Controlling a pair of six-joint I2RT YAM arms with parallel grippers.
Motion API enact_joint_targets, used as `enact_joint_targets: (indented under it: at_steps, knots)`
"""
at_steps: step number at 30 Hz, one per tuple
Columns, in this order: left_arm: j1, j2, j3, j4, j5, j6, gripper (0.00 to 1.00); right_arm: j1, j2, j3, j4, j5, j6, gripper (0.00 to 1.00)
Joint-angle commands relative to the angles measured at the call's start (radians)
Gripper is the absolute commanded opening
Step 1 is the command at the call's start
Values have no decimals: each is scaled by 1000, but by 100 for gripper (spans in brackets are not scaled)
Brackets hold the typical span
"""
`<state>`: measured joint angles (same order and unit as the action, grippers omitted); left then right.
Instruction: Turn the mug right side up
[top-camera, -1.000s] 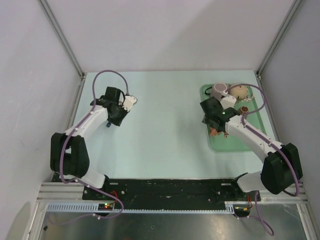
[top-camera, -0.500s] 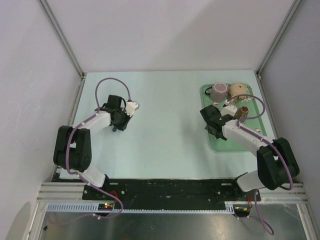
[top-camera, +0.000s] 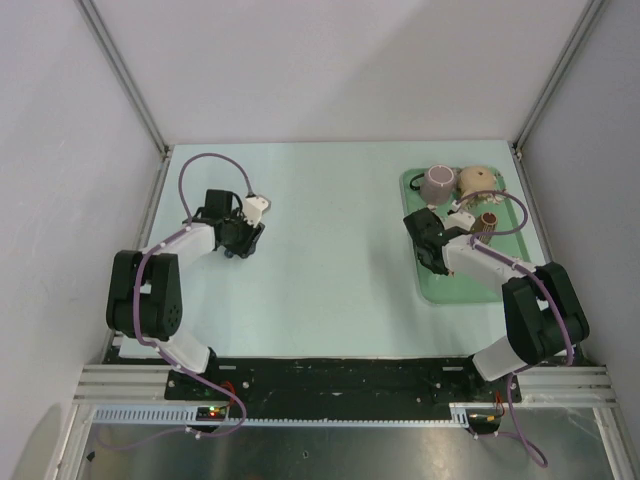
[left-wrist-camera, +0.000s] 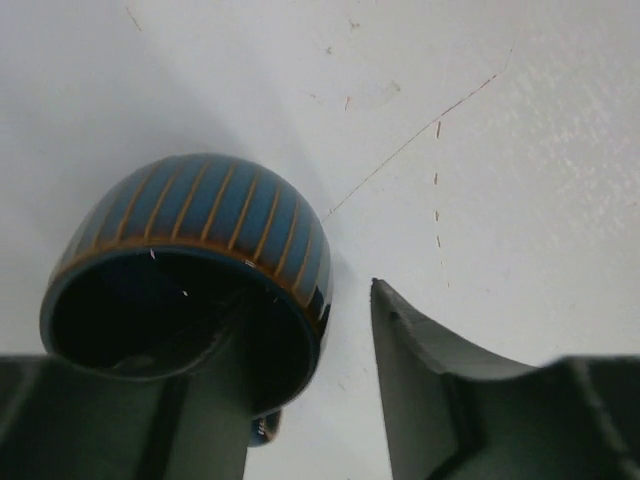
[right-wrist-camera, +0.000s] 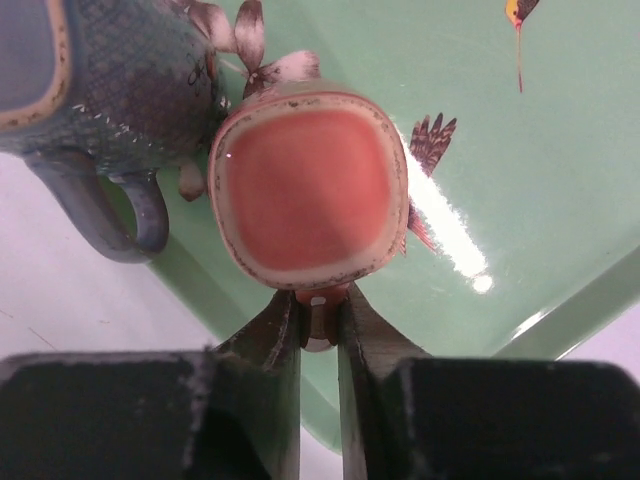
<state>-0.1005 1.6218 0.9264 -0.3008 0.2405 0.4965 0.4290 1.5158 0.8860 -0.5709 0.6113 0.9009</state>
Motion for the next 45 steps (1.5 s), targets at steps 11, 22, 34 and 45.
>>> enact_joint_targets:
  at_steps: [11,22,34,45]
  knots:
    - [27,-73,450,-530,20,-17,66,-43,-505,6,-57,112,-169,0]
    - [27,-87,908,-806,586,-292,99,113,-598,156,457,-448,-395,0]
    - [-45,-64,1166,-799,860,-594,100,293,-256,311,1063,-824,-163,0]
    - [-56,-57,1190,-764,900,-672,92,346,-137,390,1068,-848,-129,0]
